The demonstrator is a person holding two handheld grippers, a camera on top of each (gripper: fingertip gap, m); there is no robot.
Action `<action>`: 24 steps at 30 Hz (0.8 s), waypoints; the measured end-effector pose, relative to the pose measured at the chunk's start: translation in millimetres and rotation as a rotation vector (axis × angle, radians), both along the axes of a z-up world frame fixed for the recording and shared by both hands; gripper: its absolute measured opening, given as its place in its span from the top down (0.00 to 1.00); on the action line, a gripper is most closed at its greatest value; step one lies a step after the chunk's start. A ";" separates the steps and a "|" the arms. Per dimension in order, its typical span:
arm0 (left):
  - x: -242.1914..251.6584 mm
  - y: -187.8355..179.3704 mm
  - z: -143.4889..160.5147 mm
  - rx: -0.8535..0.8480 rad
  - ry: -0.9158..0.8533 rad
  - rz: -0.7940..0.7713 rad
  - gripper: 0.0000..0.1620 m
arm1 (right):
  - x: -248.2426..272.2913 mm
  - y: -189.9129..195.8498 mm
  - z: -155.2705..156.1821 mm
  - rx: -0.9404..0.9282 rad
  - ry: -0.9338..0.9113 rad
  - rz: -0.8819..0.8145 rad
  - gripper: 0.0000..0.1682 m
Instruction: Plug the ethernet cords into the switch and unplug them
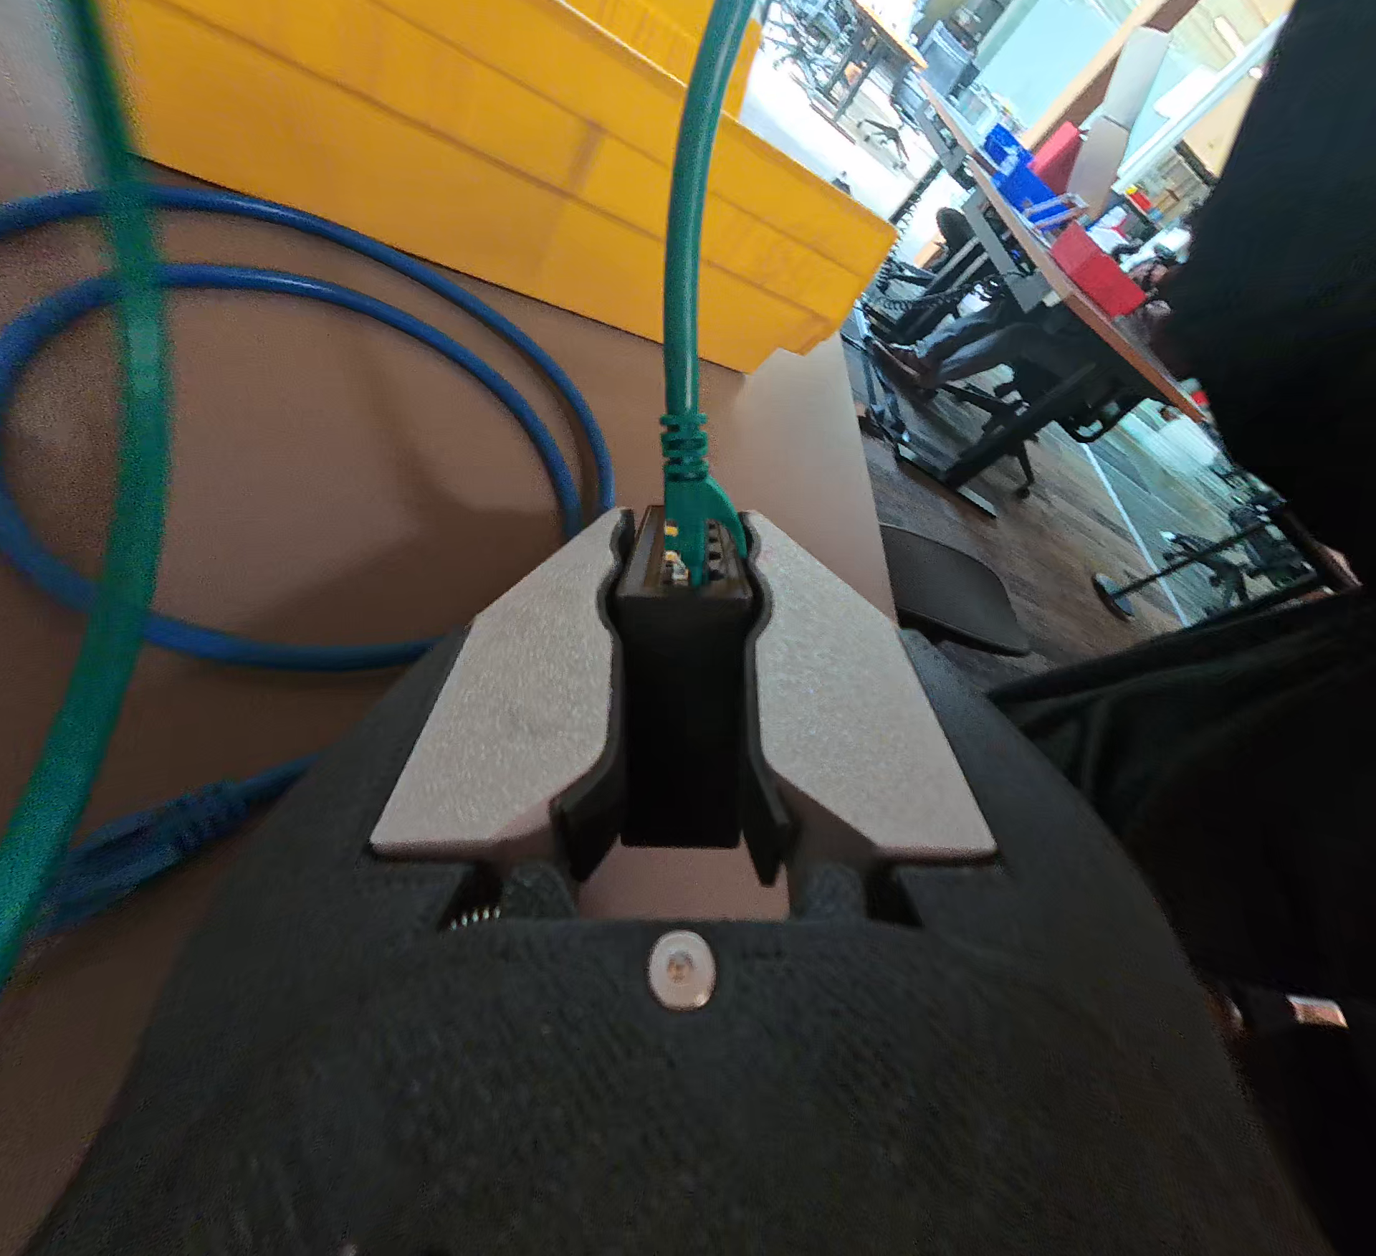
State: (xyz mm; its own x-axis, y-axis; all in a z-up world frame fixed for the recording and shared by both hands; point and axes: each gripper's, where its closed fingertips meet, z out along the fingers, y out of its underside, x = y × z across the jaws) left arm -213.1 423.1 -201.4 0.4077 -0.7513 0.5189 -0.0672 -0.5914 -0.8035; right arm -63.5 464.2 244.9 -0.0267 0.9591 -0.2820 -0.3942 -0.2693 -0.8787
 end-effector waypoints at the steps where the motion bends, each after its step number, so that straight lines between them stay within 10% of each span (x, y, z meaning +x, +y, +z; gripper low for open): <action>1: -3.5 4.3 1.8 0.020 0.003 0.030 0.84 | 4.7 9.4 -6.3 0.024 -0.076 -0.082 0.99; 6: -4.2 5.7 19.2 0.137 -0.012 0.059 0.85 | -9.8 16.0 -115.8 0.093 -0.694 -0.111 0.99; 11: -11.5 17.3 9.8 0.157 0.057 0.145 0.84 | 4.0 -0.4 -117.0 0.076 -0.682 -0.019 0.99; 16: -7.8 10.9 28.1 0.188 -0.060 0.113 0.84 | 41.7 4.6 -216.6 0.130 -1.315 -0.089 0.99; 24: -45.0 34.4 37.5 0.192 -0.122 0.347 0.85 | 34.8 -35.3 -210.8 0.160 -1.323 0.035 0.99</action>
State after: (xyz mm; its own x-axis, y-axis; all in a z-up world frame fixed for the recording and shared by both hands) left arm -258.1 457.5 -163.9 0.5976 -0.6683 0.4429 0.2125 -0.4006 -0.8913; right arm -28.7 428.8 34.1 0.1531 0.9882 0.0003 0.7795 -0.1206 -0.6147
